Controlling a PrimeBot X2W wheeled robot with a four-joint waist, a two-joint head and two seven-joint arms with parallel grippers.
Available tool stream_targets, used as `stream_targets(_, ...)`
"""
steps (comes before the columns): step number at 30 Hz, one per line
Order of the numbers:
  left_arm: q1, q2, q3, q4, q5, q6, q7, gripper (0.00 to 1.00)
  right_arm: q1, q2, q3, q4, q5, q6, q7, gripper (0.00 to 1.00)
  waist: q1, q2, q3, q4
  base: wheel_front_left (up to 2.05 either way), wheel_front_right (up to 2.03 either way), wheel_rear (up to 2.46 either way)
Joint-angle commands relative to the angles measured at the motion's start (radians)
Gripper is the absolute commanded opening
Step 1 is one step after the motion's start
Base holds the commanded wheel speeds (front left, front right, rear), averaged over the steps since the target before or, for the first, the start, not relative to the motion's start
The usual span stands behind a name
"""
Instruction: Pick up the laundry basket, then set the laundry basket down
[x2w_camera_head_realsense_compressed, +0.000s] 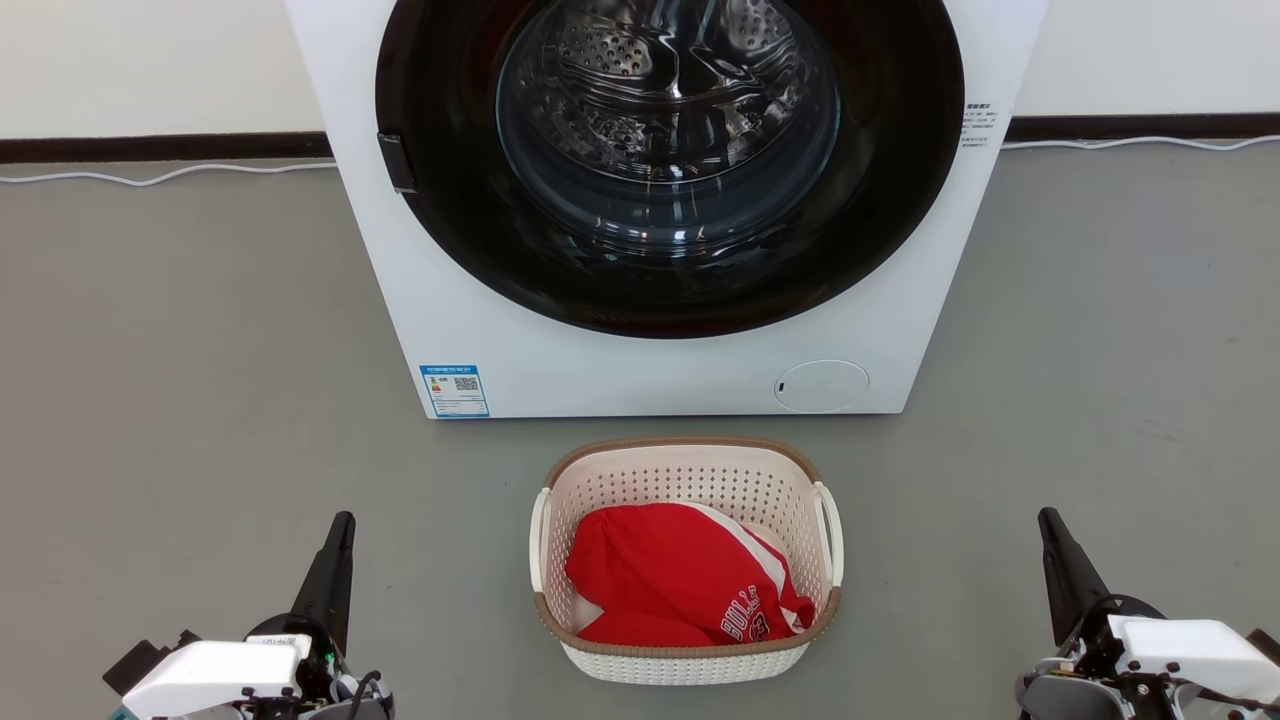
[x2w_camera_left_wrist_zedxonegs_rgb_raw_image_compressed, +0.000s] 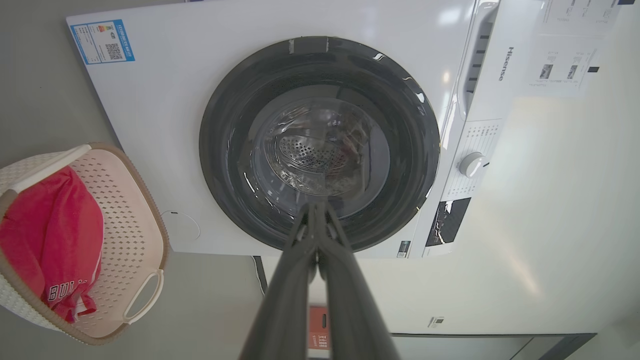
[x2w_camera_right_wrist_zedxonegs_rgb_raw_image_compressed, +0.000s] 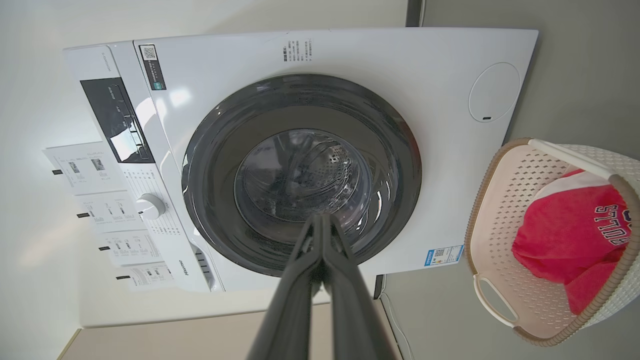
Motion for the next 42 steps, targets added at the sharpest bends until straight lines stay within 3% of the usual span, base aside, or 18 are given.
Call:
stream_targets(1,-0.054,0.013,0.029,-0.028,-0.006,-0.007,0.006,0.0,-0.058,-0.004,0.018,-0.029,0.007,0.007,0.007,0.0,0.0,0.0,0.0,0.0,0.0,0.0,0.0)
stream_targets(33,-0.054,0.013,0.029,-0.028,-0.006,-0.007,0.006,0.0,-0.058,-0.004,0.018,-0.029,0.007,0.007,0.007,0.0,0.0,0.0,0.0,0.0,0.0,0.0,0.0)
stream_targets(34,0.002,-0.001,0.0,0.004,0.0,0.0,-0.001,1.0,0.003,0.0,0.001,0.003,0.0,0.0,0.0,1.0,0.0,0.0,0.0,0.0,0.0,0.0,0.0)
stream_targets(42,0.044,-0.008,-0.01,0.043,0.002,0.0,-0.014,1.0,0.043,0.006,0.011,0.036,-0.004,0.0,-0.011,1.0,0.0009,0.0,0.001,0.0,0.0,0.0,0.0)
